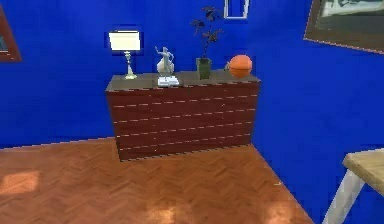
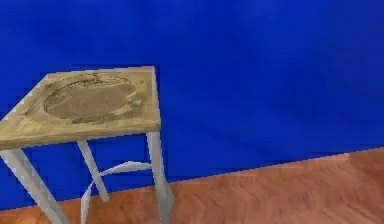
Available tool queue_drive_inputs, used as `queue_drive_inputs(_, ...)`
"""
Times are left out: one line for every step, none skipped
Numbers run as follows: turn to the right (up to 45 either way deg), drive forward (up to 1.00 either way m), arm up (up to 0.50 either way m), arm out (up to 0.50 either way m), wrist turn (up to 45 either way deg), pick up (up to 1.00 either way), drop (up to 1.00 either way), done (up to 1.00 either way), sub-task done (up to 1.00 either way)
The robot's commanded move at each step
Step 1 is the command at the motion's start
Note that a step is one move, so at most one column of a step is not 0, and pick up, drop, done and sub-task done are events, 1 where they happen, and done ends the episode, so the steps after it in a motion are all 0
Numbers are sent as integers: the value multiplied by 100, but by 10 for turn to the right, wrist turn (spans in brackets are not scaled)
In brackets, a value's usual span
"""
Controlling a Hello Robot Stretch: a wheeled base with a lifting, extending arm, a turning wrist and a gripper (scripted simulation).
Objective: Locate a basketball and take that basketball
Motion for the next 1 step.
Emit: queue_drive_inputs(-60, 0, 0, 0, 0, 0, 0, 0, 0)
